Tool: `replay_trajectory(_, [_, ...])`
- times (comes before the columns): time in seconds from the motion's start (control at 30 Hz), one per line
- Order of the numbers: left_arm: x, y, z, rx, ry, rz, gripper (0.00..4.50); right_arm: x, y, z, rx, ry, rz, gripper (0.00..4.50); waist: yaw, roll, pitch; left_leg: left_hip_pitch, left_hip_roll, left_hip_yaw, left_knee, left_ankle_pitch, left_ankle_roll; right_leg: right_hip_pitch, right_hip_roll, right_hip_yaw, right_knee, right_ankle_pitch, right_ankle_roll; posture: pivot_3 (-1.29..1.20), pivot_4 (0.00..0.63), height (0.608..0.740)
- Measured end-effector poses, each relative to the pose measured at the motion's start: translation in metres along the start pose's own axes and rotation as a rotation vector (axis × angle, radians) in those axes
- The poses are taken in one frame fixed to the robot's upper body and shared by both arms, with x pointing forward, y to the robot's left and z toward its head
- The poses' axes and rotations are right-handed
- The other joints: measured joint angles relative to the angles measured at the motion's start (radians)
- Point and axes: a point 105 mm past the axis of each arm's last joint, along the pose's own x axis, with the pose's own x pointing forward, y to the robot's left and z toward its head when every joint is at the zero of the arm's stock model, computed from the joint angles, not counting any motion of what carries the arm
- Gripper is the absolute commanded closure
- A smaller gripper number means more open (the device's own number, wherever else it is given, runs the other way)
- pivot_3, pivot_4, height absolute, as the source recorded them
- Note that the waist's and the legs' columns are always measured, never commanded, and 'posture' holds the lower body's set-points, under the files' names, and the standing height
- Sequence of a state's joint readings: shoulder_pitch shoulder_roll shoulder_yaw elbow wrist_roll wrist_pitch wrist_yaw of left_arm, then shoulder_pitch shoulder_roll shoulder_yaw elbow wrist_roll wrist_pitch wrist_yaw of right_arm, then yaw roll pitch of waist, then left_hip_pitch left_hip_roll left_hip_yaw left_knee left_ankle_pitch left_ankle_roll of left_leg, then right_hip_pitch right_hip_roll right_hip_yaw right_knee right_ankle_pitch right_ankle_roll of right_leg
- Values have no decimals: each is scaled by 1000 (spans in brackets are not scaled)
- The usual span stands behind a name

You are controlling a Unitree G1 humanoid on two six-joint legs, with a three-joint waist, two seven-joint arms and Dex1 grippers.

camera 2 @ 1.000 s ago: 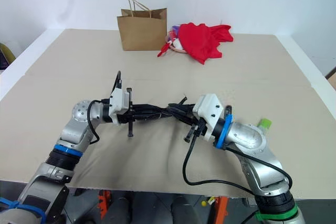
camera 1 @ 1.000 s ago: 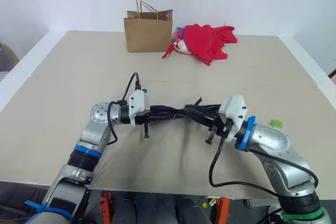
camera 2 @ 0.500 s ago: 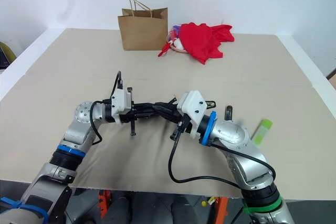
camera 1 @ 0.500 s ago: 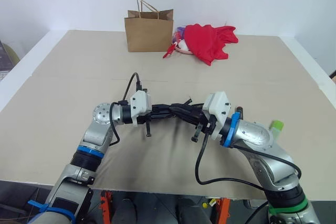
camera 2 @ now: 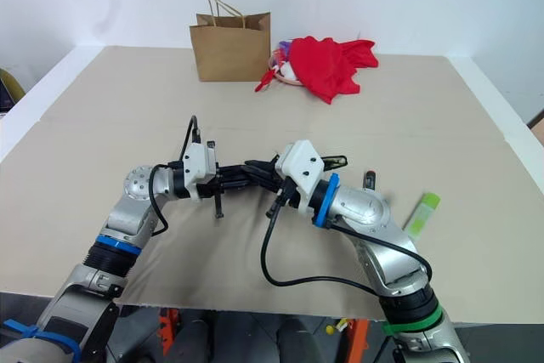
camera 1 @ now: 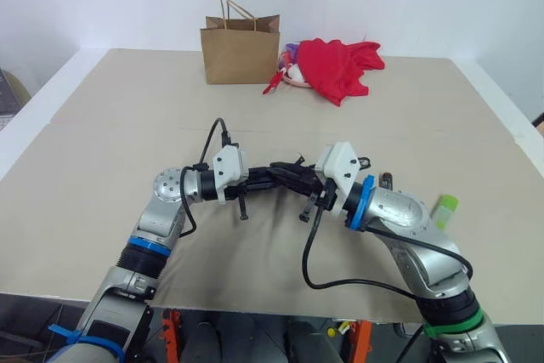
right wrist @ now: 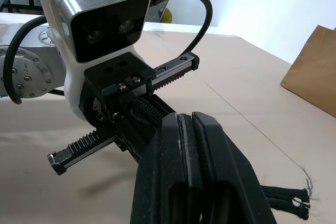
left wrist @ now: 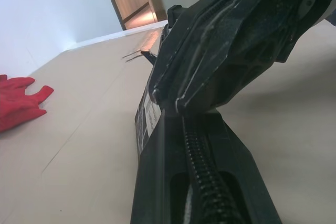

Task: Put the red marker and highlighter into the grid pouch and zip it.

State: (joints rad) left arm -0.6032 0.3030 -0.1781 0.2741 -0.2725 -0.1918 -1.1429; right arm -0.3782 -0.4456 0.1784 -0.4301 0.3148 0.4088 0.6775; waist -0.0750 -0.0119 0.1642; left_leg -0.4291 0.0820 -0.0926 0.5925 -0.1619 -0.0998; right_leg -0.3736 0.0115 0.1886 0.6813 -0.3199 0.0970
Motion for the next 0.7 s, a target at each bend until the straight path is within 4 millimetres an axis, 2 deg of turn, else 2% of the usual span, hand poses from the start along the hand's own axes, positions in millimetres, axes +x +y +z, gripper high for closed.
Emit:
replay_trajectory(0.1, [0,0,0,-3,0,-1,4500,-1,0,0,-4,3,1,4434,0,0,0,0,0,0,0,0,0,0,0,0,0,0,0,0,150,740])
replay_trajectory(0.2, [1,-1,0,-5,-3,-4,4500,-3,0,-1,4,3,-1,3449,0,0,0,0,0,0,0,0,0,0,0,-1,0,0,0,0,150,740])
replay_trajectory(0.27, [3,-2,1,-4,-8,-10,4500,-13,0,-3,40,11,-6,2550,0,0,0,-1,0,-1,0,0,0,0,0,-1,0,0,0,0,150,740])
replay_trajectory(0.33, [3,-2,1,-2,-8,-12,4500,-19,-1,-4,54,19,-17,1923,1,0,0,-1,0,-2,0,0,0,0,0,-1,0,0,-1,0,150,740])
replay_trajectory(0.37, [2,-2,1,2,-8,-13,4500,-25,-4,-5,60,31,-29,1684,1,0,0,-1,0,-2,0,0,0,0,0,-2,0,0,-1,0,150,740])
replay_trajectory(0.4, [2,-2,1,7,-8,-17,4500,-39,-10,-5,77,48,-64,1167,1,0,1,-1,0,-2,0,0,0,0,0,-2,0,0,-1,0,150,740])
replay_trajectory(0.47, [1,-1,2,9,-7,-18,4500,-44,-12,-4,88,46,-80,426,1,0,1,-1,0,-3,0,0,0,0,0,-2,0,0,-1,0,150,740])
replay_trajectory(0.5, [2,-1,3,14,-9,-22,4500,-56,-14,0,118,36,-108,54,1,0,1,-1,0,-3,0,0,0,0,0,-2,0,-1,-1,0,150,740])
replay_trajectory(0.57, [0,0,3,17,-4,-22,4500,-65,-19,4,138,19,-145,54,1,0,1,-1,0,-3,0,0,0,0,0,-2,0,-1,-1,0,150,740])
replay_trajectory(0.67, [0,1,3,19,0,-24,4500,-94,-35,12,176,-20,-296,54,1,0,1,-1,-1,-3,0,0,0,0,0,-2,0,-1,-1,0,150,740])
replay_trajectory(0.7, [0,1,3,19,0,-24,4500,-97,-38,12,179,-21,-319,54,1,0,1,-1,-1,-3,0,0,0,0,0,-3,0,-1,-1,0,150,740])
